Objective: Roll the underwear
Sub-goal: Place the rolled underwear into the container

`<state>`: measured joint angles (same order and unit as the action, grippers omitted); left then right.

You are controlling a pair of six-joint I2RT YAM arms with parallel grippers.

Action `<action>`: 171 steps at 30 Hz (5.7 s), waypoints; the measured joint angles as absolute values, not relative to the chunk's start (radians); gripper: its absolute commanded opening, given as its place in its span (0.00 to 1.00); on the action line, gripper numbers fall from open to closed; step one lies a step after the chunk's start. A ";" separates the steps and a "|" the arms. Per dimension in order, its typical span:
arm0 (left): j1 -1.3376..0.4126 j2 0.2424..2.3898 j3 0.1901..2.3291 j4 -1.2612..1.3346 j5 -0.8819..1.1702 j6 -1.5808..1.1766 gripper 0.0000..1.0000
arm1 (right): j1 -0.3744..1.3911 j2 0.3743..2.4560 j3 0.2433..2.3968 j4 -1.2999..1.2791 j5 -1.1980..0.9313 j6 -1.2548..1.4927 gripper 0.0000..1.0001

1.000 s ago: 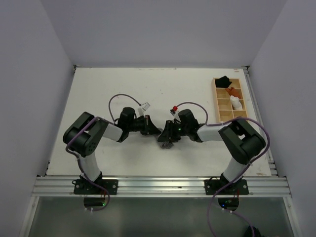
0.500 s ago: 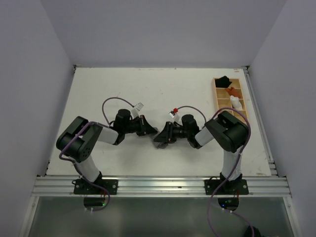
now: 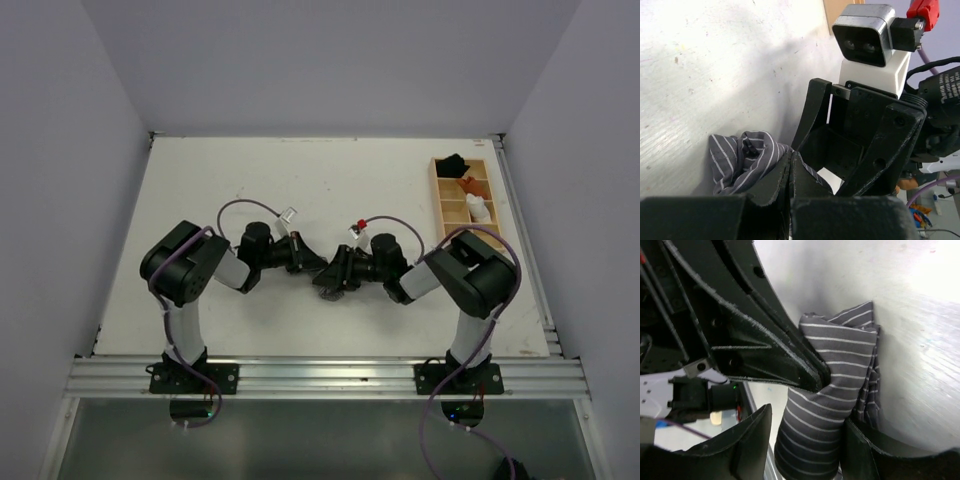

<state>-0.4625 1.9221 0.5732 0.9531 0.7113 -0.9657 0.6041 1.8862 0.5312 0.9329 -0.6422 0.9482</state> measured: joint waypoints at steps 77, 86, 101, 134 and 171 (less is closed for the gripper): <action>-0.525 1.977 0.653 0.937 0.720 -0.809 0.00 | 0.546 1.656 0.713 0.094 -0.465 0.677 0.05; -0.526 1.942 0.704 0.784 0.725 -0.771 0.11 | 0.544 1.649 0.692 0.121 -0.468 0.689 0.00; -0.447 1.841 0.896 0.280 0.647 -0.667 0.29 | 0.544 1.629 0.675 0.127 -0.475 0.715 0.00; -0.327 1.604 1.067 -0.154 0.492 -0.492 0.30 | 0.539 1.594 0.777 -0.070 -0.484 0.744 0.00; -0.329 1.527 0.850 -0.059 0.663 -0.538 0.30 | -0.067 1.707 1.305 -0.413 -0.020 0.288 0.00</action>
<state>-0.3286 1.5269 0.8497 -0.0589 0.6632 -0.5377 -0.0666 1.7069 1.3048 -0.4129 -0.0204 0.2882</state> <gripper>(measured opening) 0.302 0.389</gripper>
